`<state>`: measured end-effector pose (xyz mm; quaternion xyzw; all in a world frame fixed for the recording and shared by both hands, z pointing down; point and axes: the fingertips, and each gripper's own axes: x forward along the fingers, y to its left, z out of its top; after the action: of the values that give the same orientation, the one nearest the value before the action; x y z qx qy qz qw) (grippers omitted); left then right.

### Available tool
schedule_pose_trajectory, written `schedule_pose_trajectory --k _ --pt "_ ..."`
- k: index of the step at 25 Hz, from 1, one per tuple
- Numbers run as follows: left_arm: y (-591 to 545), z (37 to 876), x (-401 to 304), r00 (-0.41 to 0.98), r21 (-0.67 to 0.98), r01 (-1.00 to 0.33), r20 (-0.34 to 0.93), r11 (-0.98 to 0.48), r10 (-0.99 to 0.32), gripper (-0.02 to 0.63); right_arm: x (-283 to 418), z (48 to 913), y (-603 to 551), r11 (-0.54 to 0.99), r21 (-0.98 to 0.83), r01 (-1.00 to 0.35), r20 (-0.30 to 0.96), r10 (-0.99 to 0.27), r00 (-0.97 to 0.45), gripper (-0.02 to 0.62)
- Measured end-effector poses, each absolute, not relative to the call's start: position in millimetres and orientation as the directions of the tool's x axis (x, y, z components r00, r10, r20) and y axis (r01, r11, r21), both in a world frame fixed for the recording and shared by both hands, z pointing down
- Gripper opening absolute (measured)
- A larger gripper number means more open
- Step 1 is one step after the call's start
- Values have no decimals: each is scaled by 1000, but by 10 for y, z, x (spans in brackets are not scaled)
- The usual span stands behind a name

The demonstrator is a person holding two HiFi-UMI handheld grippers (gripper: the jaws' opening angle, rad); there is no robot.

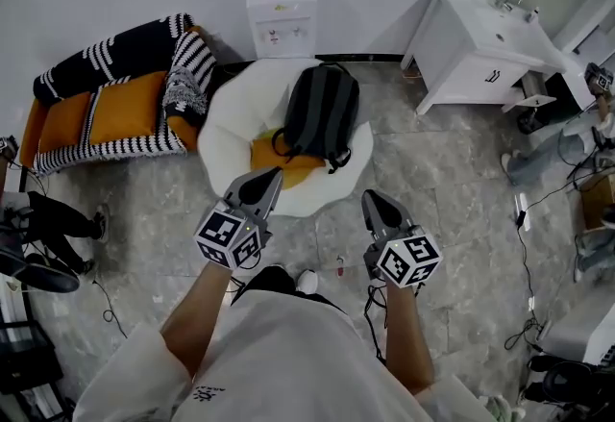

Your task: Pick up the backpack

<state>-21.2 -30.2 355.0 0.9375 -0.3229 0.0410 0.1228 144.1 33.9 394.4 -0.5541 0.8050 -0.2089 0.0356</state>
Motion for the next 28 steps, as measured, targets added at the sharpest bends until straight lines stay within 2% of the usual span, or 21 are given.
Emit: schedule_pose_trajectory --k 9,17,22,28 --pt "-646 3703 -89 813 232 -582 178 -779 -555 -12 1400 4052 -27 310 -378 -872 202 -892 -404 2" --pt "-1428 3890 -50 816 272 -578 191 -769 -546 -11 1497 4016 -731 281 -330 -901 217 -906 -362 2" --pt "-1906 4057 -83 828 312 -561 218 -767 -517 -11 1542 4113 -1187 236 -375 -897 220 -917 -333 2" --pt "-2340 4173 -85 849 275 -524 241 -806 -469 -11 1570 4173 -1613 188 -384 -904 232 -928 -291 2"
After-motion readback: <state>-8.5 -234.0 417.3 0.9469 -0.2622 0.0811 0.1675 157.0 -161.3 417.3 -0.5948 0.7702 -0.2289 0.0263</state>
